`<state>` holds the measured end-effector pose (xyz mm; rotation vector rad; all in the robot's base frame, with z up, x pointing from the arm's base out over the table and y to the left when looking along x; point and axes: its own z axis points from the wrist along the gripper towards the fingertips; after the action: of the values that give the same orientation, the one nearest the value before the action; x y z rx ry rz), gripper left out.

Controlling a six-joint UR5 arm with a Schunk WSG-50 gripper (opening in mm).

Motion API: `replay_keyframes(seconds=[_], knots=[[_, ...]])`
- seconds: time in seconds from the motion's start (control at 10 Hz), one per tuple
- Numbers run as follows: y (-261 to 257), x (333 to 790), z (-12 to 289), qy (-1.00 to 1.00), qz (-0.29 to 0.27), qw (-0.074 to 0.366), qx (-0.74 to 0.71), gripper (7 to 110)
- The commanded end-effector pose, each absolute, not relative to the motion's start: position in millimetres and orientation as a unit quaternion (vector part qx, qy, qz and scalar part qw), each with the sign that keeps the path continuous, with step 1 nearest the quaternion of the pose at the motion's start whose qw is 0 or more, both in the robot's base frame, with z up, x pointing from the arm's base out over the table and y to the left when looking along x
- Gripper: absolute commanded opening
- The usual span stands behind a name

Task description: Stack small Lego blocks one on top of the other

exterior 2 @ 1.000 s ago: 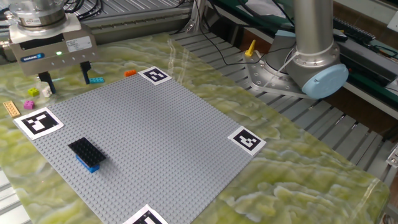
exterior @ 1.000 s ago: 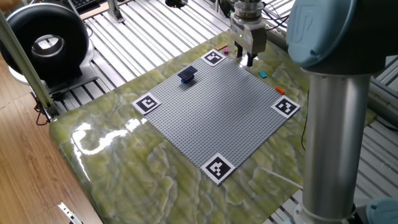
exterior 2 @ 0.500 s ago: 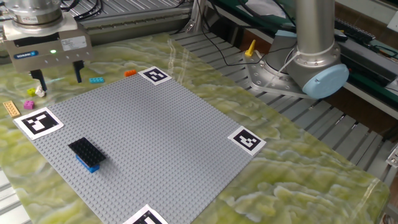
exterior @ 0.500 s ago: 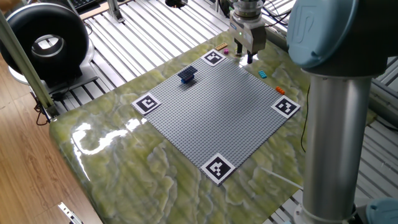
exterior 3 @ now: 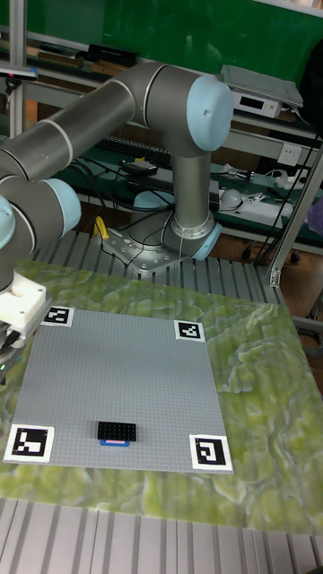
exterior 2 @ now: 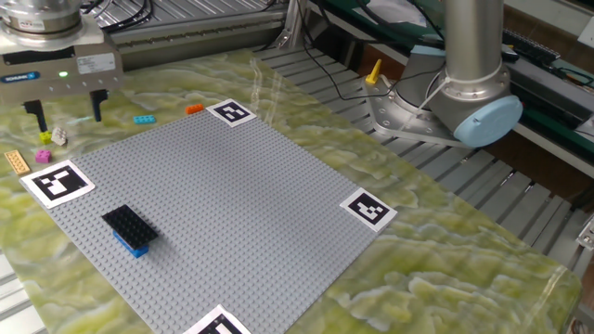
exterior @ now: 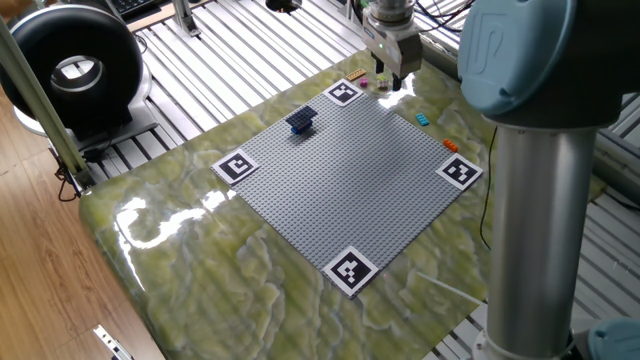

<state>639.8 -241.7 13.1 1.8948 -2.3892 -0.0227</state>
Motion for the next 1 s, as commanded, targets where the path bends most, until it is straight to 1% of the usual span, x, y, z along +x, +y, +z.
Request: replay_keyframes(seconds=[0.0, 0.2, 0.3, 0.4, 0.7, 0.9], knots=[[-233.4, 631.6, 19.7, -0.793, -0.027, 0.05, 0.607, 66], [-241.1, 629.6, 16.7, -0.799, -0.019, 0.05, 0.599, 66], [-240.4, 624.8, 17.4, -0.802, -0.025, 0.056, 0.594, 66], [-237.7, 622.7, 17.2, -0.804, -0.032, 0.055, 0.592, 44], [-235.1, 632.0, 5.4, -0.798, -0.037, 0.041, 0.601, 44], [-232.6, 636.6, 6.2, -0.793, -0.037, 0.038, 0.607, 44]])
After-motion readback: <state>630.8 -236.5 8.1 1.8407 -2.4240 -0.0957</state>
